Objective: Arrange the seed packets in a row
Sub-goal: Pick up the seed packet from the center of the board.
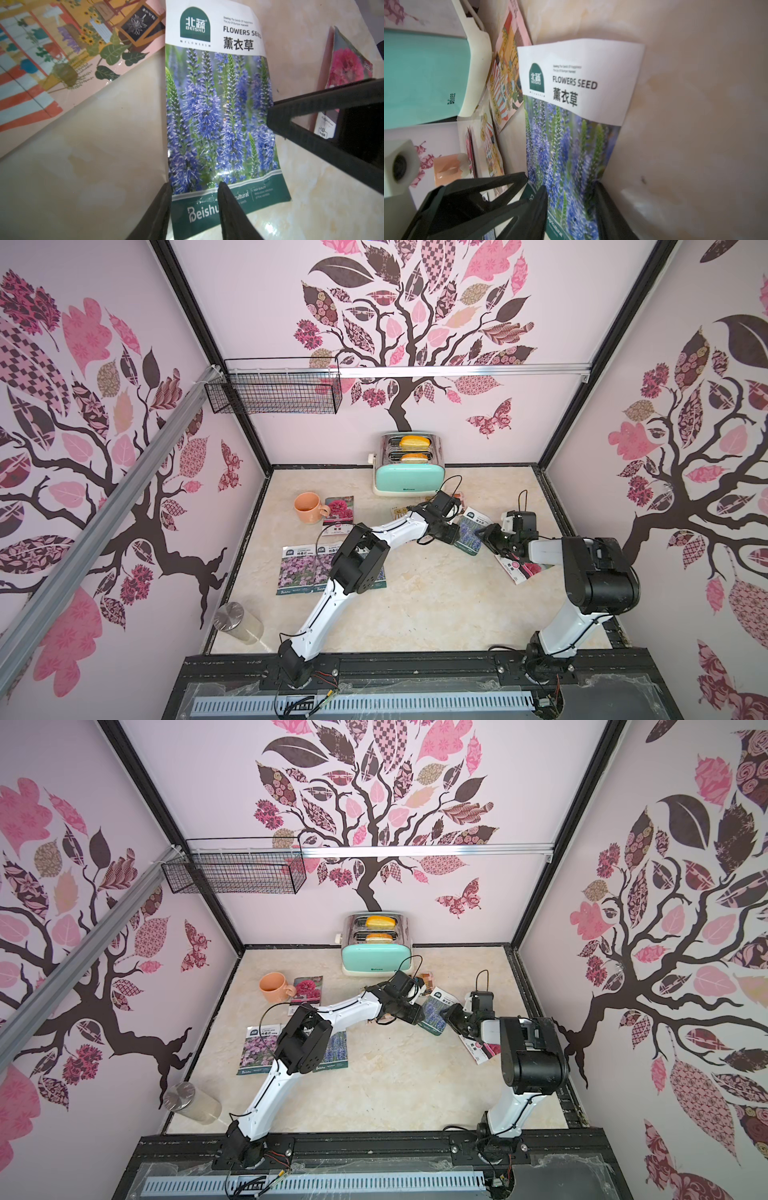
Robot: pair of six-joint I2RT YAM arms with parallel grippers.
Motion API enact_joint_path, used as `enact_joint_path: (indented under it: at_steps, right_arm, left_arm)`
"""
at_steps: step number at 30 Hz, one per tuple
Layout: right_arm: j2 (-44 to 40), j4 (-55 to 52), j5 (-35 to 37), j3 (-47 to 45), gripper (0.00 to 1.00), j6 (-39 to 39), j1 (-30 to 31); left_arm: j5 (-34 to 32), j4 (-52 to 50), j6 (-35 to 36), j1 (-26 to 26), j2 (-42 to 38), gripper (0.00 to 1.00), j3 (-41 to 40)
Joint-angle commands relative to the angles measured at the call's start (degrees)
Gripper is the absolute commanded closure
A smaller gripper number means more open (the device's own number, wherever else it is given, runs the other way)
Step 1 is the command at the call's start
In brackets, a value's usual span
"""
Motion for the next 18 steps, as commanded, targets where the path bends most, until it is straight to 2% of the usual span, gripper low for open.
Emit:
enact_joint_path:
  at_steps: [1,5,14,18]
  right_arm:
    - [1.9,-4.96,0.83,0.37,0.73,-0.28,0.39]
    - [2.16,-5.69,1.23,1.23,0.86,-1.38,0.43]
    - [3.69,-7.95,1.75,4.3,1.0,-2.36,0.57]
    - [2.37,-11.2,0.79,6.68,1.0,-4.71,0.57]
  left_arm:
    - [1.69,-7.53,-1.07,-1.08,3.52,0.61,-2.24]
    - [1.85,-7.51,-0.85,-1.06,3.01,0.62,-3.04]
    - [1.44,-6.48,-0.58,-1.08,1.29,0.62,-5.12]
    - [-1.11,-6.91,0.64,-0.91,-2.78,0.63,-6.39]
